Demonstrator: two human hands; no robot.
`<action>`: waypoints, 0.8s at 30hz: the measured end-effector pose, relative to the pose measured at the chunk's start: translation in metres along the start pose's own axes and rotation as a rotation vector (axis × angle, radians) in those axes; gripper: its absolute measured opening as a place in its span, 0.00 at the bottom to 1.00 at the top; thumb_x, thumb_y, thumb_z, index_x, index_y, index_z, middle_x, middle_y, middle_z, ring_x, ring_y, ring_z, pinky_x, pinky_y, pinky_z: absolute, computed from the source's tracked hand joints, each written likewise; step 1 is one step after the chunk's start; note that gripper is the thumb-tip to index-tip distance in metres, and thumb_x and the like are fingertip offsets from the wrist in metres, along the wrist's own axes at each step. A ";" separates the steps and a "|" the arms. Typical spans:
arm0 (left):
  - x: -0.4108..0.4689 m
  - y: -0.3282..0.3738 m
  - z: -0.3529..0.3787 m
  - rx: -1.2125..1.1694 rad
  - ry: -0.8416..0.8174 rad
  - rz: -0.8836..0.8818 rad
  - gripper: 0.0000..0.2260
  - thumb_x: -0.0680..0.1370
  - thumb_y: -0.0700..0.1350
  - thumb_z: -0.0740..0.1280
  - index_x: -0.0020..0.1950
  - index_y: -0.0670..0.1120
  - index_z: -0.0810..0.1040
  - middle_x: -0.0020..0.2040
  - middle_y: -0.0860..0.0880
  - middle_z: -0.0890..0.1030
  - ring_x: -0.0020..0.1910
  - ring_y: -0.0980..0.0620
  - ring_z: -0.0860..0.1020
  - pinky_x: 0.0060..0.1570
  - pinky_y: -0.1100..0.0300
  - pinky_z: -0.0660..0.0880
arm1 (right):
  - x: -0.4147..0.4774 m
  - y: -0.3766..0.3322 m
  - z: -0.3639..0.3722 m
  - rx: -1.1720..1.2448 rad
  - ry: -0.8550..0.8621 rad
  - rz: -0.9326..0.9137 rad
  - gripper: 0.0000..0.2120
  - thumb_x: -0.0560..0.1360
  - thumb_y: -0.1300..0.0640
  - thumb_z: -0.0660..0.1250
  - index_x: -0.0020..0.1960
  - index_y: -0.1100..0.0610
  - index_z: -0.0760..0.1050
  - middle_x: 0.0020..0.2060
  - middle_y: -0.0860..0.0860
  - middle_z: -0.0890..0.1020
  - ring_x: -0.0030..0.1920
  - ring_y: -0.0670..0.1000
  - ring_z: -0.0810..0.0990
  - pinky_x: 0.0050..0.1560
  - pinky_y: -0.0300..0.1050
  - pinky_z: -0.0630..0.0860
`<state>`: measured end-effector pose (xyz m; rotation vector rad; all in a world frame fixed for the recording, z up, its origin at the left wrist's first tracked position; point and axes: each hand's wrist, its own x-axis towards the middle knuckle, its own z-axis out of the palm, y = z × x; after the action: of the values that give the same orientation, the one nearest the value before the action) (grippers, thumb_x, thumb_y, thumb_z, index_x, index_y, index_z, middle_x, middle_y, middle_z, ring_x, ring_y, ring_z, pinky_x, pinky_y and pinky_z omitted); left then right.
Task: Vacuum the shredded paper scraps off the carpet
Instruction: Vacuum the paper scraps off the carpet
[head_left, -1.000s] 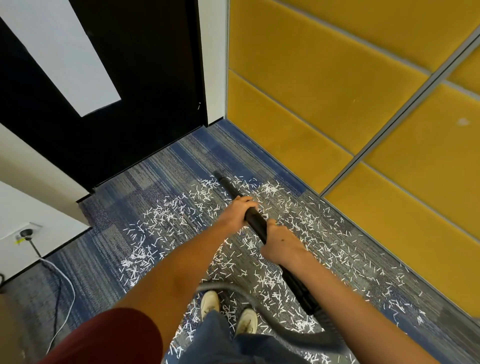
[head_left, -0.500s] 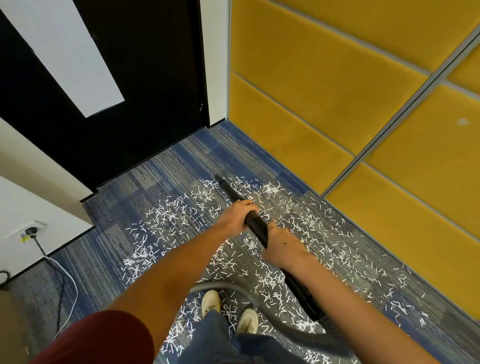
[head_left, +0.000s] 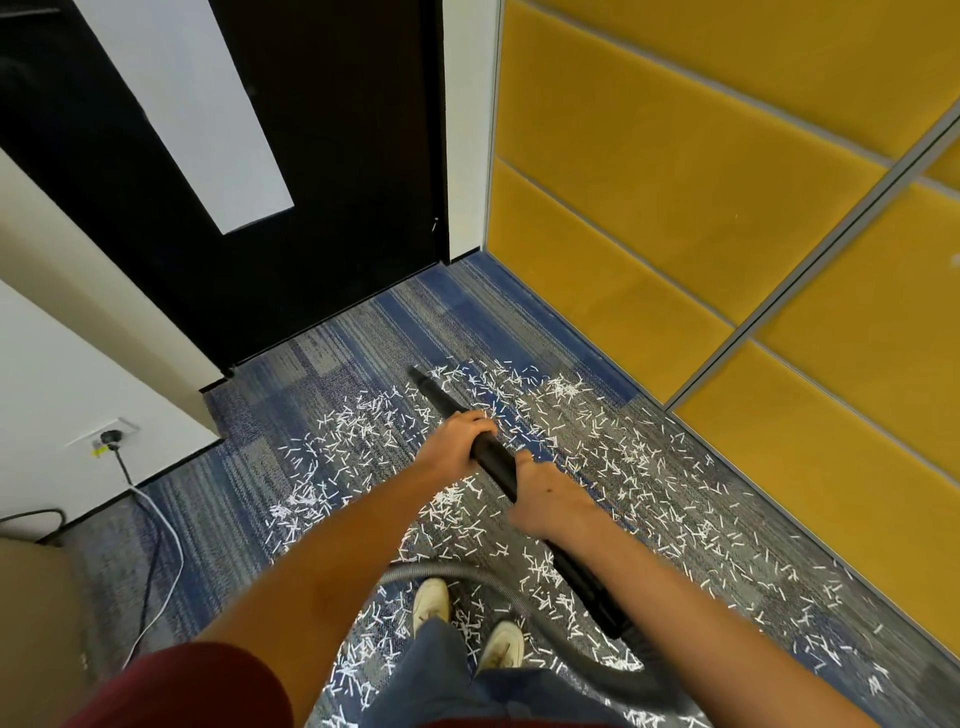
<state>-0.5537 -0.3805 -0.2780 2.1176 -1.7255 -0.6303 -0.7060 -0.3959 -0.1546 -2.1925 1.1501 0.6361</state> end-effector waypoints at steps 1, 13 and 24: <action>-0.001 -0.001 0.001 -0.012 0.004 0.000 0.13 0.71 0.34 0.70 0.52 0.47 0.78 0.55 0.50 0.77 0.56 0.48 0.75 0.61 0.49 0.72 | 0.000 0.001 0.000 -0.006 0.000 -0.005 0.17 0.76 0.60 0.63 0.63 0.59 0.63 0.45 0.53 0.72 0.42 0.54 0.76 0.40 0.45 0.73; 0.006 0.018 0.006 -0.012 -0.023 -0.010 0.16 0.71 0.32 0.69 0.55 0.48 0.77 0.61 0.48 0.75 0.61 0.48 0.73 0.65 0.49 0.69 | -0.008 0.014 -0.005 0.010 0.020 0.021 0.19 0.77 0.56 0.62 0.65 0.59 0.62 0.46 0.53 0.71 0.44 0.54 0.74 0.48 0.47 0.75; 0.015 0.033 0.013 -0.050 -0.039 0.058 0.14 0.71 0.33 0.69 0.51 0.49 0.77 0.56 0.51 0.76 0.58 0.48 0.73 0.62 0.49 0.71 | -0.011 0.025 -0.003 0.019 0.046 0.079 0.19 0.76 0.61 0.63 0.65 0.58 0.62 0.46 0.53 0.72 0.44 0.53 0.75 0.45 0.46 0.76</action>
<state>-0.5856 -0.4017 -0.2737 2.0268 -1.7656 -0.6957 -0.7326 -0.4028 -0.1523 -2.1650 1.2669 0.6084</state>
